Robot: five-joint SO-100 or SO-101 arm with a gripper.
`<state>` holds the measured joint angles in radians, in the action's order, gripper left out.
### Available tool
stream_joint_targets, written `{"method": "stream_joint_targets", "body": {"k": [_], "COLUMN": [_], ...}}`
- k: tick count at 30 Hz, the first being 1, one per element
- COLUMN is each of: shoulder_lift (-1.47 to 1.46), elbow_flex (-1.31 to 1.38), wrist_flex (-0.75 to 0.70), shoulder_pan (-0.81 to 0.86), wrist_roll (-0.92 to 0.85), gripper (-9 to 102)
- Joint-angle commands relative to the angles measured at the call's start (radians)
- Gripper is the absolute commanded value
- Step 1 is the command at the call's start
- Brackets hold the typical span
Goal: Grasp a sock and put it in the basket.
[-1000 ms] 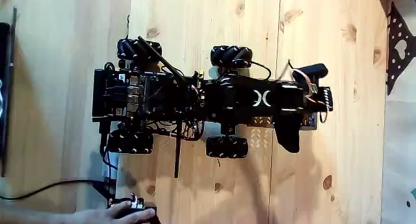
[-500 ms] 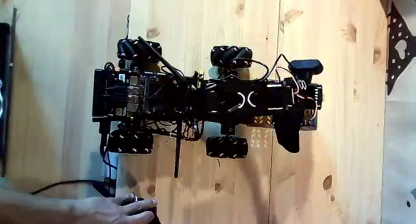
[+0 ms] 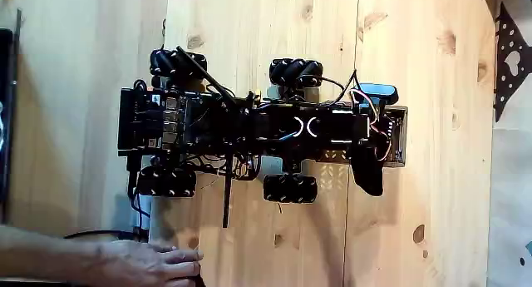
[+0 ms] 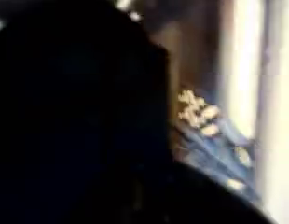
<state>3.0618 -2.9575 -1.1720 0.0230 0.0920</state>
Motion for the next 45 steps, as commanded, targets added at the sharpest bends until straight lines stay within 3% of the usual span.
{"method": "stream_joint_targets", "body": {"k": [1,15,45], "shoulder_lift": [0.035,0.183,0.186], "elbow_flex": [-0.005,-0.006,-0.006], "wrist_flex": [-0.144,-0.221,-0.222], "shoulder_pan": [0.005,0.023,0.012], "wrist_roll": [0.006,0.002,0.002], "gripper": [0,0,0]}}
